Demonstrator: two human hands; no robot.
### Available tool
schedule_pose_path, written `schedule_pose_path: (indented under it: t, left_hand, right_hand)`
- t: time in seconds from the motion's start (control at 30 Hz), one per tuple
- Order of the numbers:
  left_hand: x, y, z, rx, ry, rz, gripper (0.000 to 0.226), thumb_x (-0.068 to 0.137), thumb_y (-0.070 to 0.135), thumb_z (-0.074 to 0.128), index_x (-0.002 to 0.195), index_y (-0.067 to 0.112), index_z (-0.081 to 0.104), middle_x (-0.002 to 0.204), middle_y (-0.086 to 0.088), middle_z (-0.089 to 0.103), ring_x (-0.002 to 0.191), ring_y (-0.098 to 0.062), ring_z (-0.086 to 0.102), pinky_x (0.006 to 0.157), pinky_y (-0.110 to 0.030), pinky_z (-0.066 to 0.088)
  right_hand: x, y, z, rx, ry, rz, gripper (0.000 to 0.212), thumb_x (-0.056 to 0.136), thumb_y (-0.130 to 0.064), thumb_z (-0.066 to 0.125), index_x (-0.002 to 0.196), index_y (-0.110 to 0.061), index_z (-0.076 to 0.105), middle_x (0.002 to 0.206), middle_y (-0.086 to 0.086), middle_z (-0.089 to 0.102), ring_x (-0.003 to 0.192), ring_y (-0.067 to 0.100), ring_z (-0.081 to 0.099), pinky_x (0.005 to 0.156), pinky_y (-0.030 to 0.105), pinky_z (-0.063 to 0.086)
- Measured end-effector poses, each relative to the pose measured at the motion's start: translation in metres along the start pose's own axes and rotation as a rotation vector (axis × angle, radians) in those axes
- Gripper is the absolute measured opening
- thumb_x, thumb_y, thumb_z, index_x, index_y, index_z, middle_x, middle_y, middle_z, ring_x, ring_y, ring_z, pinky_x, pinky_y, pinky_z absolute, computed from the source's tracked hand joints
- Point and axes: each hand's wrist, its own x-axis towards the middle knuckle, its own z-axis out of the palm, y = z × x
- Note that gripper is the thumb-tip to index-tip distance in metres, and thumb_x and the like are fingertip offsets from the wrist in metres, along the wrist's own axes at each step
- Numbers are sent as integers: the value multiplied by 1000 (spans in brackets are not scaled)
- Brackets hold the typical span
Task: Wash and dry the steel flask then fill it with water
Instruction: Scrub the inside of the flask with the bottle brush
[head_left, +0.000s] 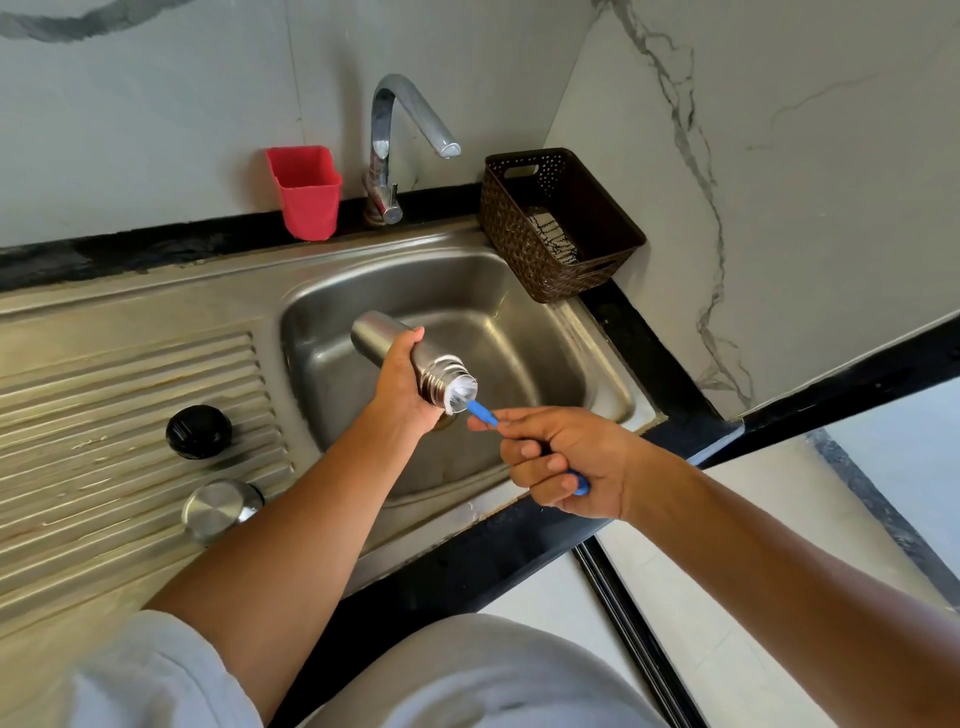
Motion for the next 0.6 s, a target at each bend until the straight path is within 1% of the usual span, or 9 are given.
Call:
schedule_pose_path:
  t: [0.07, 0.13, 0.2, 0.3, 0.4, 0.43, 0.53, 0.57, 0.6]
  left_hand:
    - [1, -4, 3, -3, -12, 31, 51, 77, 29, 84, 116, 8, 59, 84, -9, 63, 67, -24, 65, 76, -43, 61]
    - [17, -14, 5, 30, 76, 50, 93, 51, 33, 91, 134, 11, 57, 98, -8, 65, 71, -27, 69, 70, -45, 62]
    - [47, -22, 4, 87, 108, 41, 115, 33, 38, 91, 141, 19, 55, 111, -6, 68, 74, -28, 72, 67, -45, 61]
    - [43, -14, -5, 143, 145, 74, 97, 44, 37, 92, 133, 16, 61, 110, -7, 74, 73, -29, 76, 65, -49, 62]
    - [44, 3, -13, 182, 175, 72, 76, 60, 36, 88, 130, 15, 65, 103, -5, 77, 77, -29, 77, 59, -53, 63]
    - [47, 2, -13, 162, 169, 53, 77, 58, 36, 88, 129, 15, 66, 103, -4, 77, 78, -29, 77, 60, -55, 63]
    - [78, -16, -13, 134, 179, 2, 104, 32, 35, 90, 132, 19, 64, 112, -6, 78, 77, -31, 78, 68, -56, 61]
    - [81, -25, -13, 157, 180, 0, 109, 31, 35, 90, 135, 18, 61, 116, -6, 76, 76, -30, 77, 69, -55, 61]
    - [73, -29, -12, 187, 164, -1, 107, 37, 36, 91, 136, 16, 59, 113, -4, 74, 75, -29, 76, 68, -51, 61]
  right_hand:
    - [1, 1, 7, -152, 109, -25, 29, 108, -10, 47, 129, -11, 66, 62, 0, 40, 39, 5, 31, 31, 17, 29]
    - [11, 2, 10, -462, 264, -63, 30, 107, -10, 44, 128, -19, 64, 61, -1, 40, 42, 7, 30, 34, 19, 26]
    - [19, 6, 8, -802, 374, -166, 33, 107, -12, 42, 132, -23, 62, 63, -1, 43, 45, 10, 34, 38, 23, 28]
    - [11, 11, 6, -1401, 446, -349, 36, 108, -21, 42, 140, -29, 59, 76, -3, 57, 62, 16, 56, 54, 32, 45]
    - [-10, 9, 12, -1870, 559, -370, 56, 104, -11, 47, 154, -36, 40, 81, -2, 54, 71, 21, 58, 55, 33, 44]
    - [-13, 7, 13, -1952, 592, -379, 61, 102, -8, 50, 156, -34, 36, 83, -1, 54, 76, 23, 60, 56, 34, 44]
    - [-4, 8, 21, -2039, 635, -376, 62, 99, -6, 53, 155, -30, 39, 97, 5, 63, 91, 29, 66, 63, 37, 44]
    - [3, 12, 22, -1966, 608, -367, 61, 99, -7, 53, 154, -29, 41, 99, 7, 64, 90, 29, 66, 63, 37, 44]
    - [11, 16, 22, -1785, 534, -321, 58, 99, -8, 52, 152, -29, 44, 100, 8, 65, 87, 30, 65, 63, 36, 45]
